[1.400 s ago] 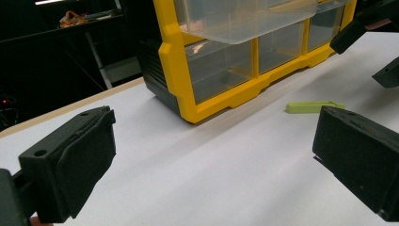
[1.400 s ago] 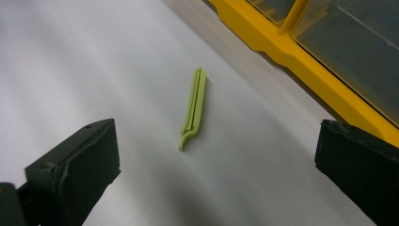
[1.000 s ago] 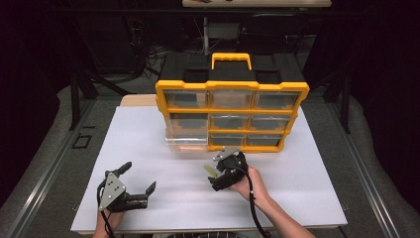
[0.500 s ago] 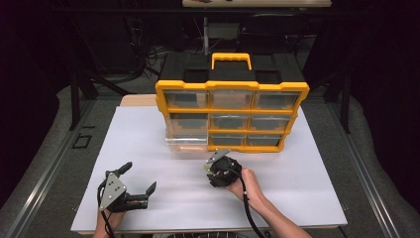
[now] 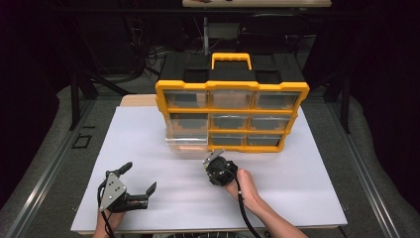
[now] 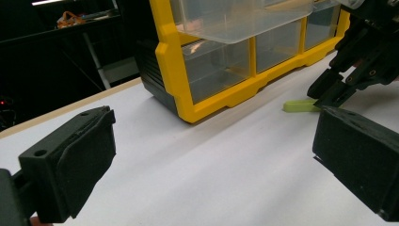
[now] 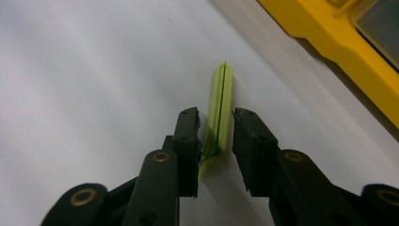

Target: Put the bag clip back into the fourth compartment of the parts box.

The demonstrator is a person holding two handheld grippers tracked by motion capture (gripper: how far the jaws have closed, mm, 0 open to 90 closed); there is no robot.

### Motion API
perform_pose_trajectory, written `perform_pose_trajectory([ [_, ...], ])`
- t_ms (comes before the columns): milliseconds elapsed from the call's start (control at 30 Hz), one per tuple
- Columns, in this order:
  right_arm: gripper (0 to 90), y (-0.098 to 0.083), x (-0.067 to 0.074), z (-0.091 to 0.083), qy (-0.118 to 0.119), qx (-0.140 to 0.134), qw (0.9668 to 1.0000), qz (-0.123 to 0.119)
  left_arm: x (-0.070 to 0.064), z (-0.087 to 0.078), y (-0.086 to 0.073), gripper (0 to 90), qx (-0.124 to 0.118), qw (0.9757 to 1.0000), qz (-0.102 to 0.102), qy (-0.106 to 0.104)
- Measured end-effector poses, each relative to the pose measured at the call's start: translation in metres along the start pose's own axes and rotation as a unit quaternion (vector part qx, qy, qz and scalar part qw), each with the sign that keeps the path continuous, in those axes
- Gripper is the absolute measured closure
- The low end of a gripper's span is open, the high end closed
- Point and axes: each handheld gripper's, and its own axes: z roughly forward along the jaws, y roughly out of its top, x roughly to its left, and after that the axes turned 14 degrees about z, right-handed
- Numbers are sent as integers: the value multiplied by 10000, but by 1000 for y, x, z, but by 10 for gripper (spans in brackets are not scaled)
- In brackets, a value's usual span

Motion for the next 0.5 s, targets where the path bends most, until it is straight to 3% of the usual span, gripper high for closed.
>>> perform_pose_trajectory([
  [133,729,0,0,3,-64,88,9999,100,0,0,0,1,-2,10000,-2,3],
  [500,792,-1,-6,5,225,116,9982,545,0,0,0,1,-8,10000,-12,8],
])
